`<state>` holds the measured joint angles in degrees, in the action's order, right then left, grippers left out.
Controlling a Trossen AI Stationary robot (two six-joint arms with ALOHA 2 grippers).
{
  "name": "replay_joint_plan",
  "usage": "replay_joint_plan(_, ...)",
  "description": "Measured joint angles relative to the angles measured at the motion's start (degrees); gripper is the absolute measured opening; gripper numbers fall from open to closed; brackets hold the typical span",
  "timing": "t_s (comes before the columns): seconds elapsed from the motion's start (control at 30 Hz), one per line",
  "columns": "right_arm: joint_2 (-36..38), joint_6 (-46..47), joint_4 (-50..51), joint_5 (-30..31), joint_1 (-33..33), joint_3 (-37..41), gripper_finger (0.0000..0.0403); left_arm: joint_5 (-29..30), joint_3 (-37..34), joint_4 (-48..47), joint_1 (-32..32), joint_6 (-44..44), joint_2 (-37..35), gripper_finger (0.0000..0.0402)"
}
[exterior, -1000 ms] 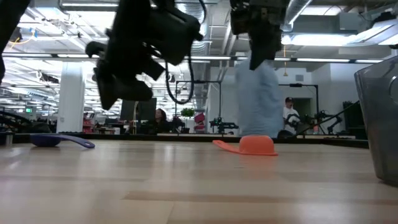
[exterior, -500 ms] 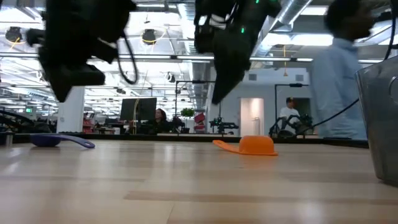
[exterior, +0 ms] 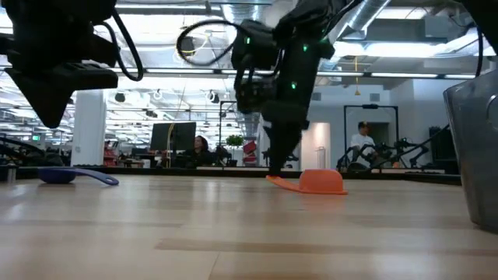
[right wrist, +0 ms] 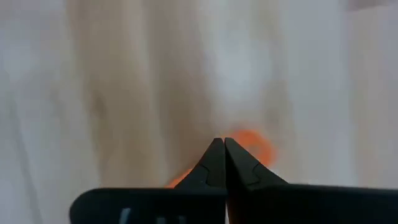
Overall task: Nest measuring cups in basket
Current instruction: Stack the orange measuring cup on top of the light blue measuring cup in the black bin
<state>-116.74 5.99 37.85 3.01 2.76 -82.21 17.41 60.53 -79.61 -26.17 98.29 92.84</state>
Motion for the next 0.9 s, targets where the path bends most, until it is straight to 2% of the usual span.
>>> replay_joint_plan(0.17, -2.3, 2.2, 3.1, -6.2, 0.4, -0.5, 0.002, -0.7, 0.0, 0.4, -0.3, 1.0, 0.0, 0.0)
replay_joint_plan(0.27, -0.1, 3.0, 5.3, -5.8, -0.1, -1.3, 0.002, -0.7, 0.0, 1.3, -0.3, 1.0, 0.0, 0.0)
replay_joint_plan(0.37, 5.1, 3.0, 4.3, -5.7, -0.5, -2.8, 0.0011, -0.6, 0.0, 1.8, -0.3, 1.0, 0.0, 0.0)
replay_joint_plan(0.5, 10.6, 3.0, 6.2, -0.2, -0.6, -2.7, 0.0007, -0.4, 0.0, 2.6, -0.3, 1.0, 0.0, 0.0)
replay_joint_plan(0.6, 13.5, 3.1, 10.1, 0.7, 0.0, -2.6, 0.0016, -0.3, 0.0, 3.2, -0.3, 1.0, 0.0, 0.0)
replay_joint_plan(0.7, 15.0, 3.0, 13.9, 0.6, -0.2, -1.8, 0.0031, -0.1, 0.0, 3.4, -0.3, 1.0, 0.0, 0.0)
replay_joint_plan(0.9, 14.2, 0.3, 17.0, -1.1, -2.7, 5.2, 0.0051, 2.8, 0.0, 4.6, -0.3, 1.0, 0.0, 0.0)
